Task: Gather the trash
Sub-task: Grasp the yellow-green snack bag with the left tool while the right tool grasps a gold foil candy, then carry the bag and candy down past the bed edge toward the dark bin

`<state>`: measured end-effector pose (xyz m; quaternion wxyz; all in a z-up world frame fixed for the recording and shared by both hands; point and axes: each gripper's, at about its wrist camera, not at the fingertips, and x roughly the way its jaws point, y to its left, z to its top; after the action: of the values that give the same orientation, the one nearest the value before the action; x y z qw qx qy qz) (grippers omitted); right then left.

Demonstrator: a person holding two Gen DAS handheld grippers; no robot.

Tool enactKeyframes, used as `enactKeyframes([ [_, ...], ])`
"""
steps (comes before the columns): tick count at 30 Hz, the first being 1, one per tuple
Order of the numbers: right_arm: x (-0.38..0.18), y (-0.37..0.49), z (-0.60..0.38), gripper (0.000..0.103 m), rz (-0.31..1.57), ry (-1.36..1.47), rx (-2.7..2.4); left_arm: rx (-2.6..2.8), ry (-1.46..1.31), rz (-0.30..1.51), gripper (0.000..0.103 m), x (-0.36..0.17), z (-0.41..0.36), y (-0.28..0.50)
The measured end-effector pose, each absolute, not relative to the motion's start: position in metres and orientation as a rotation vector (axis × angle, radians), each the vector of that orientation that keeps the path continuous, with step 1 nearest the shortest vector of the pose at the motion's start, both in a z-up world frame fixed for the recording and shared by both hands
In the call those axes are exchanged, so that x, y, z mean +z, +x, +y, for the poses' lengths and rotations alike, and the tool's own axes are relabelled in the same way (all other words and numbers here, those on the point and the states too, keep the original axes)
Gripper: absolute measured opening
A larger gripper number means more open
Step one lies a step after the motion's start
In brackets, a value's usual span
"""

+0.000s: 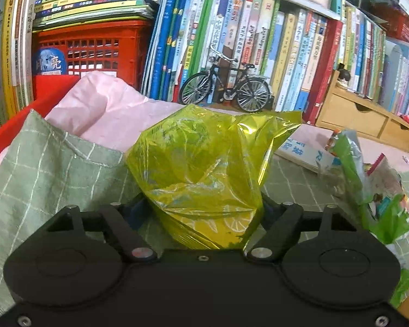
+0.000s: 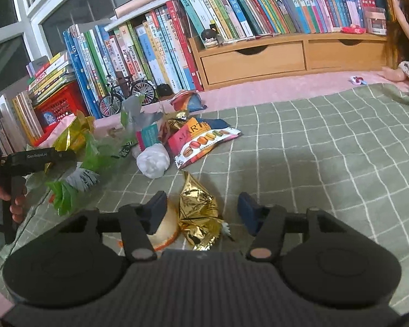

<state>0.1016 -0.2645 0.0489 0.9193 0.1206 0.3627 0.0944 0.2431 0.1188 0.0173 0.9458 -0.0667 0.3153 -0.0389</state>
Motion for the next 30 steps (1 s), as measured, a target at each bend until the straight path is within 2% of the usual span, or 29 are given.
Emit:
enactKeyframes([
  [1, 0.049, 0.102, -0.264, 0.046, 0.748, 0.251, 0.198, -0.087, -0.134, 0.639, 0.070, 0.018, 0.118, 0.242],
  [2, 0.048, 0.102, -0.263, 0.043, 0.750, 0.250, 0.199, -0.094, -0.136, 0.634, 0.066, 0.018, 0.118, 0.240],
  [3, 0.047, 0.102, -0.263, 0.040, 0.750, 0.247, 0.200, -0.095, -0.141, 0.631, 0.041, 0.019, 0.118, 0.239],
  [5, 0.047, 0.102, -0.262, 0.034, 0.748, 0.241, 0.204, -0.066, -0.166, 0.634, 0.019, 0.018, 0.121, 0.239],
  [18, 0.059, 0.087, -0.262, 0.033, 0.721, 0.254, 0.213, -0.099, -0.234, 0.586, 0.016, 0.026, 0.132, 0.218],
  [30, 0.079, 0.046, -0.257, 0.034, 0.693, 0.215, 0.216, -0.144, -0.261, 0.497, 0.016, 0.064, 0.137, 0.145],
])
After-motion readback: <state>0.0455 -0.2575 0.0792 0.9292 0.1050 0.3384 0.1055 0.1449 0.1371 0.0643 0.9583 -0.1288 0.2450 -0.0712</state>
